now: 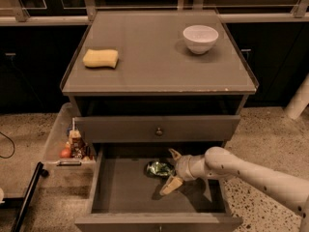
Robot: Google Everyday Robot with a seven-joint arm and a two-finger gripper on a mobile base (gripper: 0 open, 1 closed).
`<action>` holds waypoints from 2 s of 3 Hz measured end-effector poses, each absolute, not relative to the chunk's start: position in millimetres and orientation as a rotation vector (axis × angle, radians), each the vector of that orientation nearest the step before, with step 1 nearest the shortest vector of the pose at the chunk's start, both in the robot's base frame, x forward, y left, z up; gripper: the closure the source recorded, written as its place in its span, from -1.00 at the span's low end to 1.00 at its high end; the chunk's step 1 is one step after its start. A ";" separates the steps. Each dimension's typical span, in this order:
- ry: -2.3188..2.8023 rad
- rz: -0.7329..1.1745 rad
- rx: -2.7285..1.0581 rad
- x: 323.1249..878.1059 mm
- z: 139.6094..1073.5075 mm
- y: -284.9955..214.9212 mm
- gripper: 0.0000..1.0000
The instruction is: Pick green can from middle drawer and place on counter
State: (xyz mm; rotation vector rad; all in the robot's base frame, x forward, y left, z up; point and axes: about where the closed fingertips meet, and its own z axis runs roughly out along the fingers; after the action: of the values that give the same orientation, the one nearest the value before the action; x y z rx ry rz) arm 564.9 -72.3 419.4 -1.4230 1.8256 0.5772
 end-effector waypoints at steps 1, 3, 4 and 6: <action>1.779 0.617 -1.412 576.4 412.6 -68.9 -1.00; 1.770 0.686 -1.372 587.0 399.5 -68.1 -1.00; 1.797 0.682 -1.362 587.4 393.3 -67.9 -1.00; 1.797 0.682 -1.362 587.3 393.3 -67.9 -0.15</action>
Offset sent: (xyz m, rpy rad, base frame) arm 0.0286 0.0014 -0.0163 0.1205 -0.0045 0.0260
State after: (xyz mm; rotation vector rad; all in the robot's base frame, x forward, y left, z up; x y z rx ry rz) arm 587.3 -67.9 393.3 -1.3619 1.7968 0.6824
